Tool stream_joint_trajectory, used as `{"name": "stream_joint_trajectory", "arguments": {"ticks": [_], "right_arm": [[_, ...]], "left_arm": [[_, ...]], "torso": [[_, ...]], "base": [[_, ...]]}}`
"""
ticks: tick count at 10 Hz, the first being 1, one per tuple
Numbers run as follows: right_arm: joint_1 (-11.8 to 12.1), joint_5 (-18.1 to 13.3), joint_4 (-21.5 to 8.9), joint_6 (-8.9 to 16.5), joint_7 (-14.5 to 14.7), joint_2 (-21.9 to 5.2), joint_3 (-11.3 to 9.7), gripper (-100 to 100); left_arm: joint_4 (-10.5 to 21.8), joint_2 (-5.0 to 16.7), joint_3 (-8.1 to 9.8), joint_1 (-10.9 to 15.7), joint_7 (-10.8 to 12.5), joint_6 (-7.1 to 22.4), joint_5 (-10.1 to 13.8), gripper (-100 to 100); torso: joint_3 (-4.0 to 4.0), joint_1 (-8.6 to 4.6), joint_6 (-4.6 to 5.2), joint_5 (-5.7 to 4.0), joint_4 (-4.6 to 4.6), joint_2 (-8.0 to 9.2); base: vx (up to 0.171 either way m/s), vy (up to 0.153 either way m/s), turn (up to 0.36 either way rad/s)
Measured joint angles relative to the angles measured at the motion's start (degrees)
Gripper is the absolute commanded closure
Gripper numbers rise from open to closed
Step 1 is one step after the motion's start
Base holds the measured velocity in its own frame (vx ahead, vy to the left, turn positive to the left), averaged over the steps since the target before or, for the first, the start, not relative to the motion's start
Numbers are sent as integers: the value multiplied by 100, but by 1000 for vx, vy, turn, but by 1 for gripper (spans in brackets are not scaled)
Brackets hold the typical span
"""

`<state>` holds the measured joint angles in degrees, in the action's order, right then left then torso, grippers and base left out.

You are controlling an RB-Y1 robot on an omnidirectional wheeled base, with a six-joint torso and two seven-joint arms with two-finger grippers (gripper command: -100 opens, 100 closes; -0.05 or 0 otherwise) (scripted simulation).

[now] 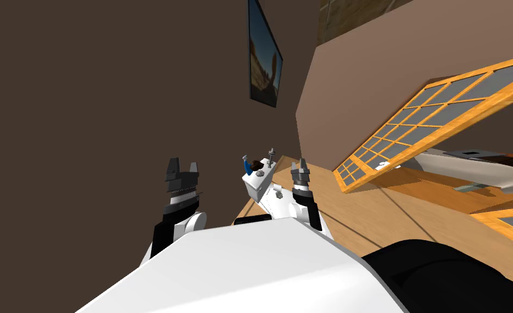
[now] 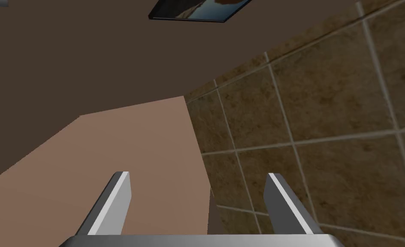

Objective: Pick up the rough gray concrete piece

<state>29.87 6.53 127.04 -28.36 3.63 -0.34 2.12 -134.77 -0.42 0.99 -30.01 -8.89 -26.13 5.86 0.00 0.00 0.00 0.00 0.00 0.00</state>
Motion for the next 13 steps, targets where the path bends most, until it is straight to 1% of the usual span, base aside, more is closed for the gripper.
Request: {"name": "stream_joint_trajectory", "arguments": {"ticks": [1, 3, 6, 8, 9, 10, 13], "right_arm": [[41, -74, 5, -3, 42, -133, -5, -100], [196, -275, 119, 41, 182, -385, -32, -100], [543, -707, 246, 39, 465, -718, -90, -100], [793, -1045, 375, 110, 703, -945, -114, -100], [866, -1156, 406, 119, 781, -993, -128, -100], [883, -1200, 412, 122, 805, -1006, -132, -100], [890, -1216, 419, 128, 808, -1013, -133, -100]], "left_arm": [[0, 0, 0, 0, 0, 0, 0, 0], [0, 0, 0, 0, 0, 0, 0, 0], [0, 0, 0, 1, 0, 0, 0, 0], [0, 0, 0, 1, 0, 0, 0, 0], [0, 0, 0, 0, 0, 0, 0, 0], [0, 0, 0, 0, 0, 0, 0, 0], [0, 0, 0, 0, 0, 0, 0, 0]], "torso": [[1, -6, -1, -1, 0, 2], [6, -12, -1, -2, 2, 11], [9, -17, -1, -4, 4, 16], [12, -22, -2, -5, 4, 20], [7, -11, 1, -3, 3, 11], [2, -4, 0, -1, 1, 3], [-1, -1, 0, -1, 0, -2]], "base": [[-21, -24, 81], [-28, -30, 95], [-37, -40, 125], [-36, -38, 121], [0, 0, 0], [6, 6, -19], [2, 2, -7]]}}
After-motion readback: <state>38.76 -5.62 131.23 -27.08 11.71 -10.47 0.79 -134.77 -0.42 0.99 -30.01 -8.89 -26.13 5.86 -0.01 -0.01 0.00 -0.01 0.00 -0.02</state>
